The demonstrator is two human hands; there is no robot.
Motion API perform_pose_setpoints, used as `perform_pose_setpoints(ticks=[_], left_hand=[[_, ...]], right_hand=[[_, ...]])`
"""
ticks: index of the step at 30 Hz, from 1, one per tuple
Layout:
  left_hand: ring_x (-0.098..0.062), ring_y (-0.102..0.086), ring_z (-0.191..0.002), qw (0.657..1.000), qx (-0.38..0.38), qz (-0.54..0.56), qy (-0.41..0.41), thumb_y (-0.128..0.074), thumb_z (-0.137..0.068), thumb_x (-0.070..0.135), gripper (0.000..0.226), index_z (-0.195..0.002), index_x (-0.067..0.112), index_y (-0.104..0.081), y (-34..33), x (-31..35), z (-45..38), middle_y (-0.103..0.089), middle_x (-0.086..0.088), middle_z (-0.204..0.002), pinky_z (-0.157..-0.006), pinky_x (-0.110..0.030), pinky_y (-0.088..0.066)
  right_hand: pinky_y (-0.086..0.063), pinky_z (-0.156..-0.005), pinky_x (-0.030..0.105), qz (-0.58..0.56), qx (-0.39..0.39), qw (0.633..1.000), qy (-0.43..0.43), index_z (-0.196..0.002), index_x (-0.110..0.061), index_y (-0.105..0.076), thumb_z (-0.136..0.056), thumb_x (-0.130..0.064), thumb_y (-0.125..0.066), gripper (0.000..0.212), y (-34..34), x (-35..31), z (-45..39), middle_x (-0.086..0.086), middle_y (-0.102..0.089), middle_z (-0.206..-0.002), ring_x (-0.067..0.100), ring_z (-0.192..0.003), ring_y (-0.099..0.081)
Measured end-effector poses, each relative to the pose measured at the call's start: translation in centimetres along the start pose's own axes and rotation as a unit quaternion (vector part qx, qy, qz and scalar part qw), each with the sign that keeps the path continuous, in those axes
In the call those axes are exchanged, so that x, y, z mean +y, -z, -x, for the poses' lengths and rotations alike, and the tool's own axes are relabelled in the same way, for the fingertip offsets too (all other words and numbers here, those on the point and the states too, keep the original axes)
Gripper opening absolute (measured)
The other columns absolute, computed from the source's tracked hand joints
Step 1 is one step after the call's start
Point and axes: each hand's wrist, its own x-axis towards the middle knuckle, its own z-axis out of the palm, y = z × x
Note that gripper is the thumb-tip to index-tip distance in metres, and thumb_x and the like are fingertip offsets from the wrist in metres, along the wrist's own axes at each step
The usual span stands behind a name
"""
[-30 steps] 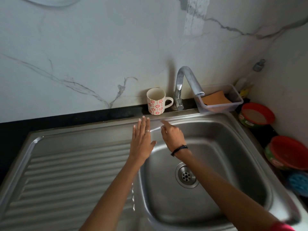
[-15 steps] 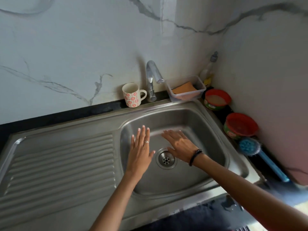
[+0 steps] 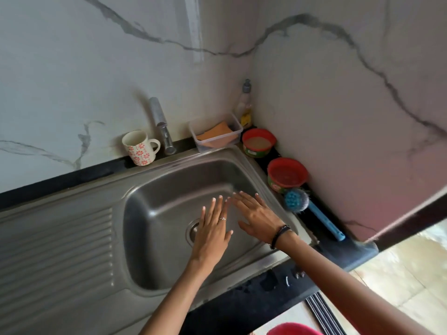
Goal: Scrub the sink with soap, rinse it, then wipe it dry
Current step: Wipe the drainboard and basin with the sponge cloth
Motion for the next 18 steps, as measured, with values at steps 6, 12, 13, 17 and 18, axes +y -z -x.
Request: perform_pose_setpoints(ticks=[6, 12, 13, 17, 18], left_hand=[[-0.03, -0.036, -0.132, 0.999, -0.012, -0.024, 0.018, -0.083, -0.06, 0.041, 0.093, -0.133, -0.002, -0.045, 0.0, 0.2, -3.5, -0.042, -0.019, -0.141, -0.103, -0.046, -0.03], [-0.028, -0.003, -0.138, 0.998, -0.025, -0.027, 0.051, -0.069, -0.079, 0.039, 0.095, -0.143, 0.0, -0.011, 1.1, -3.8, -9.3, -0.013, -0.016, -0.153, -0.111, -0.043, -0.005], [-0.026, 0.008, -0.138, 0.998, -0.018, -0.03, 0.053, -0.06, -0.086, 0.039, 0.09, -0.142, 0.003, 0.0, 1.2, -4.8, -10.6, 0.0, -0.013, -0.153, -0.111, -0.039, 0.004], [-0.035, -0.044, -0.127, 0.997, -0.034, -0.049, 0.051, -0.086, -0.053, 0.042, 0.098, -0.13, -0.005, -0.048, 0.8, -7.7, -15.9, -0.047, -0.02, -0.137, -0.101, -0.045, -0.03], [-0.034, -0.046, -0.126, 0.996, -0.029, -0.066, 0.046, -0.087, -0.051, 0.043, 0.099, -0.129, -0.004, -0.049, 0.4, -8.7, -17.4, -0.048, -0.02, -0.136, -0.1, -0.044, -0.033]], right_hand=[[-0.003, -0.117, 0.045, 0.017, -0.012, 1.0, -0.017, -0.15, -0.018, -0.01, -0.091, -0.02, -0.051, 0.072, 1.1, 2.6, -2.5, 0.001, -0.01, -0.158, 0.016, -0.146, -0.004], [-0.017, -0.116, 0.046, 0.028, 0.002, 1.0, -0.015, -0.149, -0.017, -0.015, -0.09, -0.024, -0.052, 0.07, 4.4, 5.1, -10.4, 0.005, -0.019, -0.155, 0.023, -0.144, -0.016], [-0.023, -0.114, 0.044, 0.031, 0.016, 0.999, -0.015, -0.148, -0.016, -0.019, -0.089, -0.025, -0.053, 0.068, 5.3, 5.4, -12.3, 0.007, -0.025, -0.153, 0.026, -0.141, -0.023], [-0.029, -0.106, 0.036, 0.014, 0.037, 0.999, -0.017, -0.143, -0.013, -0.028, -0.093, -0.019, -0.049, 0.055, 8.7, 6.5, -19.4, 0.009, -0.034, -0.147, 0.027, -0.132, -0.036], [-0.025, -0.106, 0.032, 0.026, 0.034, 0.999, -0.017, -0.143, -0.013, -0.03, -0.095, -0.018, -0.046, 0.051, 9.4, 6.9, -21.5, 0.008, -0.034, -0.147, 0.025, -0.133, -0.035]])
